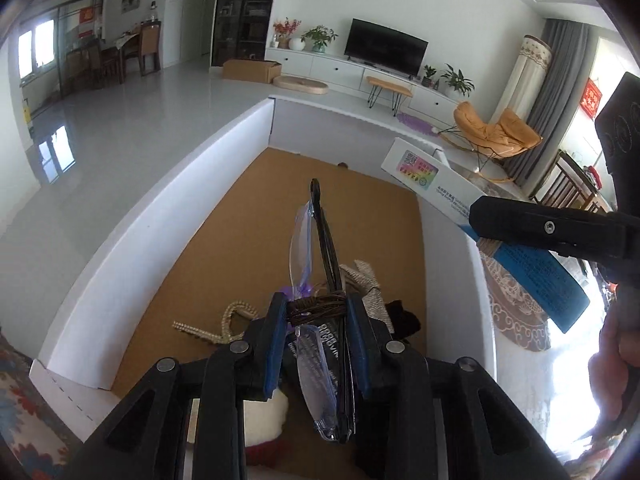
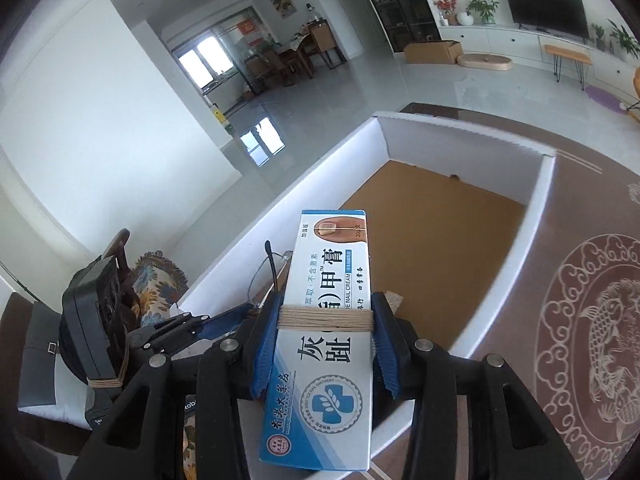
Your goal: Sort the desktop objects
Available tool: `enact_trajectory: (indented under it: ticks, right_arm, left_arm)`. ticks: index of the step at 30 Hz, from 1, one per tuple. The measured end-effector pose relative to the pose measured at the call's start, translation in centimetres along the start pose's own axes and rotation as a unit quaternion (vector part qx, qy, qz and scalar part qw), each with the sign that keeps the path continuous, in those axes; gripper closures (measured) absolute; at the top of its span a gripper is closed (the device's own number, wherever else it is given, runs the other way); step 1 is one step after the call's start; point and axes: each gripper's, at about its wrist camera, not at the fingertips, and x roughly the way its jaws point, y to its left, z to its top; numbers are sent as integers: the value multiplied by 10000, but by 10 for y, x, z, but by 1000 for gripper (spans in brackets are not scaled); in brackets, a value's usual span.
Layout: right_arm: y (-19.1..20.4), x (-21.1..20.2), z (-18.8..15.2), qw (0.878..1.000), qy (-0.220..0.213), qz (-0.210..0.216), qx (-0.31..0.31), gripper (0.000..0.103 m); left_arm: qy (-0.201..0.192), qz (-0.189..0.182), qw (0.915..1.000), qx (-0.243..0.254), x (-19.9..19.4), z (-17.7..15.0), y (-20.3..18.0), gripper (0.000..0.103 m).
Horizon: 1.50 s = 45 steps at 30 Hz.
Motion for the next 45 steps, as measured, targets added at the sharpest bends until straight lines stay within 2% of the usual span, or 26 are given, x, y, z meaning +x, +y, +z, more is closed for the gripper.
enact_trajectory:
  ticks: [3,4,5,6,7,8,10,11,13,14,15,16,17,20,22,25,29,31,35,42,45]
  right_arm:
    - [11,52,-13,9988,398,254,133,57]
    - [11,69,-18,9973,643,288,217,55]
    - [10,80,-24,9959,818,256,272,52]
    - [9,83,-28,9956,858,259,279,49]
    - [8,82,-31,9959,825,270,248,41]
    - [6,78,-32,9965,771,248,201,28]
    - [3,62,-30,9980,628,64,73,12]
    - [1,53,-27,9985,549,-47,-13,9]
    - [0,34,-20,9980,484,-322,-251,5]
    - [-1,26,-17,9966,504,-513,-391,2]
    - [-1,20,-15,9945,534,-716,-547,1]
    - [-1,14,-13,9919,554,-904,-703,1]
    - [-3,7,-13,9888,574,-1092,-844,1]
    - [-3,4,-16,9791,683,-1552,-1122,0]
    - [-3,3,-21,9768,732,-1596,-1227,0]
    - [-5,2,-25,9767,794,-1570,-1230,0]
    - [-2,2,-27,9764,787,-1540,-1294,0]
    - [2,2,-26,9742,768,-1595,-1402,0]
    - [5,1,-25,9734,730,-1609,-1461,0]
    - [3,8,-26,9733,790,-1609,-1433,0]
    - [3,8,-25,9738,772,-1607,-1415,0]
  left_arm:
    - [219,214,9994,-156,16,-11,16,72]
    - [270,246,9991,-215,18,-14,20,66]
    - [300,265,9988,-265,21,-16,22,48]
    - [294,290,9987,-290,21,-18,22,37]
    - [223,333,9988,-287,19,-20,21,20]
    - [73,357,9990,-259,14,-21,19,18]
    - [-163,423,9987,-220,5,-21,14,16]
    - [-257,531,9980,-245,1,-20,11,15]
    - [-491,1007,9929,-408,-8,-16,8,10]
    - [-566,1366,9876,-524,-13,-14,6,2]
    - [-612,1755,9806,-617,-17,-13,5,0]
    - [-639,2064,9740,-688,-19,-11,5,0]
    - [-640,2206,9704,-751,-20,-10,3,0]
    - [-437,2095,9701,-1144,-21,-16,7,0]
    - [-182,1957,9706,-1390,-20,-21,7,0]
    - [59,1953,9706,-1404,-16,-27,2,0]
    - [-227,2520,9585,-1316,-31,-36,-7,0]
    - [-422,2371,9611,-1348,-40,-39,-8,0]
    - [-735,2398,9579,-1396,-54,-39,-11,0]
    - [-683,2287,9612,-1381,-54,-38,-9,0]
    - [-824,2381,9568,-1452,-56,-43,-9,0]
